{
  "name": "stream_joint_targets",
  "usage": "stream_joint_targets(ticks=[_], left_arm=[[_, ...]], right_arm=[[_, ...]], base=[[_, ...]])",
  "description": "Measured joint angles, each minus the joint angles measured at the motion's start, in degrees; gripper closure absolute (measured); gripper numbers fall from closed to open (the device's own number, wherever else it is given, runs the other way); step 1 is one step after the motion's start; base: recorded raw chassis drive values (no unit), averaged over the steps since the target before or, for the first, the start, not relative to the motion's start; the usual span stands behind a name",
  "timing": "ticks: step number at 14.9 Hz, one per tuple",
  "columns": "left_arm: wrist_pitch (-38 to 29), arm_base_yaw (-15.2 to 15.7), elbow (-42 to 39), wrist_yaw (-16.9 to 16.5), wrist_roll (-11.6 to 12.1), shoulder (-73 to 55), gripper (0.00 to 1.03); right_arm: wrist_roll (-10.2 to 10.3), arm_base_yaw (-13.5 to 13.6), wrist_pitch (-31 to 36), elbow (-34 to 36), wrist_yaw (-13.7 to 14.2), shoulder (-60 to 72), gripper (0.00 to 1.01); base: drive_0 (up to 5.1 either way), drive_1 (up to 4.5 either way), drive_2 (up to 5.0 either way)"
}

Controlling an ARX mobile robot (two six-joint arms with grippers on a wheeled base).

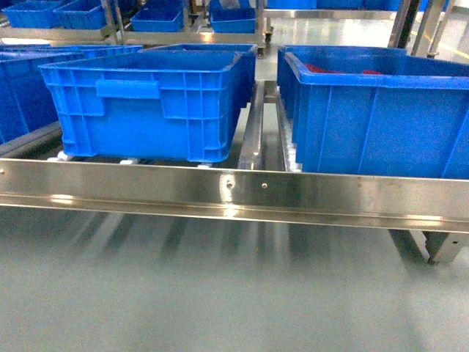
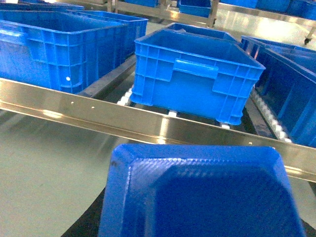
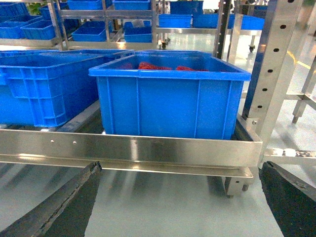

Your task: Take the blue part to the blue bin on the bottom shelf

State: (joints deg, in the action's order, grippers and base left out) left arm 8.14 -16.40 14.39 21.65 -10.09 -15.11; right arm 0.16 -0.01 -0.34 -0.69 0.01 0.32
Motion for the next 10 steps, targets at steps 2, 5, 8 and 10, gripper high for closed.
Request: stream_joint_targets(ticks=[2, 5, 8, 10], left_arm=[[-0.07, 0.00, 0.00, 0.00, 0.00, 0.00, 0.60], [-0.04, 0.00, 0.00, 0.00, 0.00, -0.04, 0.60], [-0.04, 0.00, 0.00, -0.02, 0.00, -0.11, 0.60], [-0.02, 0.00, 0.00, -0.04, 0.00, -0.13, 0.60]], right_arm=[[0.00, 0.00, 0.11, 0.00, -0.02, 0.00, 0.03], [0.00, 0.00, 0.20, 0.00, 0.00, 0.00, 0.03], [0.00, 0.00, 0.04, 0.00, 0.00, 0.00, 0.03], [0.00, 0.00, 0.22, 0.00, -0.02, 0.00, 0.03]], base=[[0.0, 4.07, -4.0], [0.1, 4.09, -4.0], [-0.1, 3.93, -4.1], [-0.1, 3.93, -4.1]])
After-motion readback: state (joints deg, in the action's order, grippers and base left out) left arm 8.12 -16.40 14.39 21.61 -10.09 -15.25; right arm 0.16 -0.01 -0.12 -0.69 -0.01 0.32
